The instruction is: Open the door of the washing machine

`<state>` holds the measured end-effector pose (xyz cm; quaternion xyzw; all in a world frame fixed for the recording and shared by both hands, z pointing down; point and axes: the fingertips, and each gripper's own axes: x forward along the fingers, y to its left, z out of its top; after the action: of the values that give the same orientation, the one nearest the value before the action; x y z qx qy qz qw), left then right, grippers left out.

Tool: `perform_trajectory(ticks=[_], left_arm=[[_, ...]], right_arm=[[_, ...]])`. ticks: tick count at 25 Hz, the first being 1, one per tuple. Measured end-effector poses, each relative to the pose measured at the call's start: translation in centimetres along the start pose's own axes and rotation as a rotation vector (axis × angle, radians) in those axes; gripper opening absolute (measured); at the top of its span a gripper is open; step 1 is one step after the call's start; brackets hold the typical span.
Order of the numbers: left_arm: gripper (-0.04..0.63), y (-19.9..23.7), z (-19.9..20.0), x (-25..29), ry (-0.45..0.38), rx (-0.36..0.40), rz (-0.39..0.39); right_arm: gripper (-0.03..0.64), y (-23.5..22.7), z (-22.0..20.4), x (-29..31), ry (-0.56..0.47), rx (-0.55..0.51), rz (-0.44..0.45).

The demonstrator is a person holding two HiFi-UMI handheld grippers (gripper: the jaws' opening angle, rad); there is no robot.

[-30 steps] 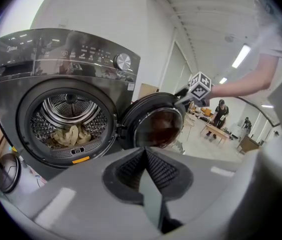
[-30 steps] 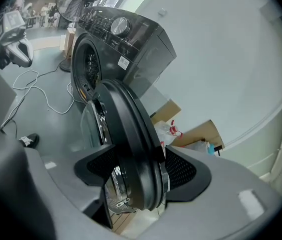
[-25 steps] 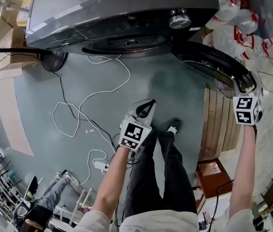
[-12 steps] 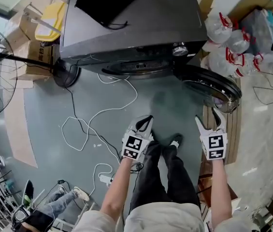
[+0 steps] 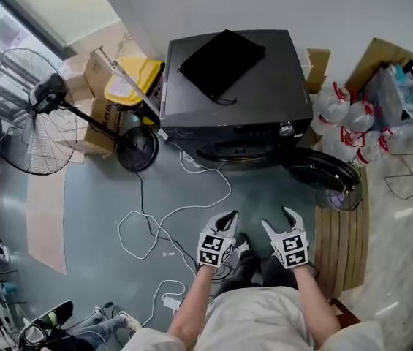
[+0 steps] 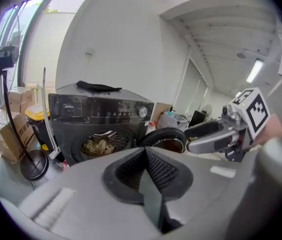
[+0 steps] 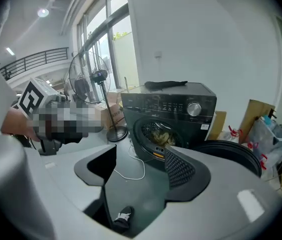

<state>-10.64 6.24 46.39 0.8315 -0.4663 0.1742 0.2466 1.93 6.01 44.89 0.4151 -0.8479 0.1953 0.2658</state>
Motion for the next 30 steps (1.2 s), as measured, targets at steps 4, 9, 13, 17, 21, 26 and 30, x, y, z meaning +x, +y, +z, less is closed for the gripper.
perform_trajectory(ticks=[4, 9, 13, 17, 21, 26, 30], left_arm=[[0.058, 2.4, 3.3, -2.5, -0.065, -0.059, 0.045], [0.058, 2.1, 4.9, -5.3, -0.095, -0.075, 0.05], [0.057, 1.4, 5.5, -5.2, -0.092, -0.038, 0.054], [0.057, 1.7, 6.2, -5.4, -0.106, -0.061, 0.089], [0.058, 1.6, 6.4, -6.1, -0.112, -0.083, 0.109], [0.057, 1.9, 5.4, -6.3, -0.103, -0.071, 0.115], [0.058, 2.6, 5.1, -6.2, -0.098, -0.076, 0.121]], right_arm=[[0.298, 2.1, 2.6, 0.3, -0.026, 0.027, 0.012], [0.298, 4.8, 2.9, -1.0, -0.04, 0.061, -0.005], [0.298, 4.7, 4.4, -0.7, -0.092, 0.05, 0.009], [0.298, 4.7, 5.1, -0.8, -0.11, 0.022, 0.023], [0.298, 5.1, 4.4, -1.4, -0.107, 0.014, 0.034], [0.296, 5.3, 3.6, -0.9, -0.109, 0.026, 0.042], [0.264, 5.5, 3.9, -0.2, -0.111, 0.024, 0.061]])
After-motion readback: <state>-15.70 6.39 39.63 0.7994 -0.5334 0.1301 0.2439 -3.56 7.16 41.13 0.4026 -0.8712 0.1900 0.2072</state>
